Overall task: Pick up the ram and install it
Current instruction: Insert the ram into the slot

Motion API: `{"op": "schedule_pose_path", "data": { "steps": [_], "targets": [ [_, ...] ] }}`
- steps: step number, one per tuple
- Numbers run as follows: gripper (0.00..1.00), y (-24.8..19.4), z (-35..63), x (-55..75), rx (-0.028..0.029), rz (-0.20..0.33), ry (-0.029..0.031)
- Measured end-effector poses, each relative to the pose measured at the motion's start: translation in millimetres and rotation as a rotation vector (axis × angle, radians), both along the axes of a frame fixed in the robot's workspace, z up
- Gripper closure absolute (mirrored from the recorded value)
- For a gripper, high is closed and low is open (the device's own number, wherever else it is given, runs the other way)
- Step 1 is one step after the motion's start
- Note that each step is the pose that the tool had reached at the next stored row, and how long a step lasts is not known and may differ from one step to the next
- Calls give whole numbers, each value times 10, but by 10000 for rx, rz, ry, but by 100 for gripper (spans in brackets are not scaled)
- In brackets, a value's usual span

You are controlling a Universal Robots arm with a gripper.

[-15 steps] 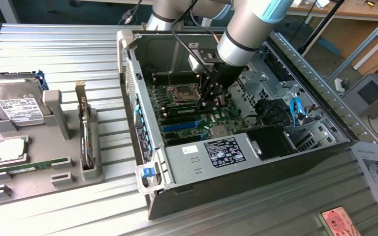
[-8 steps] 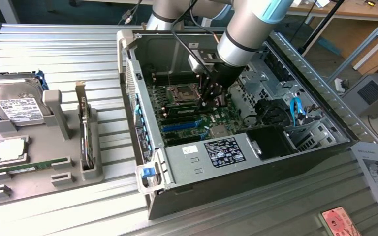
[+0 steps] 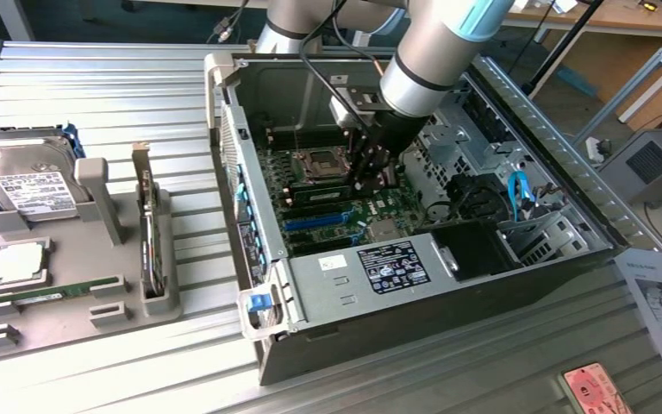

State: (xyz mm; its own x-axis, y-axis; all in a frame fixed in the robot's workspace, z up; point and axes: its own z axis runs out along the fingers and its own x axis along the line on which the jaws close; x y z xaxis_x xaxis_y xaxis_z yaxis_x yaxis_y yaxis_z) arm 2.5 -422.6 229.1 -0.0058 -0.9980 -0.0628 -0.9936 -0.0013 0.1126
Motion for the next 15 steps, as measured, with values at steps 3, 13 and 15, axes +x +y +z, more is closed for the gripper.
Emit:
{"op": "schedule_pose_path", "data": {
  "steps": [3,13,15],
  "targets": [
    [69,-1,0,0,0,0,0],
    [62,-1,54,0,0,0,0],
    [62,-1,101,0,-2,0,0]
  ]
}}
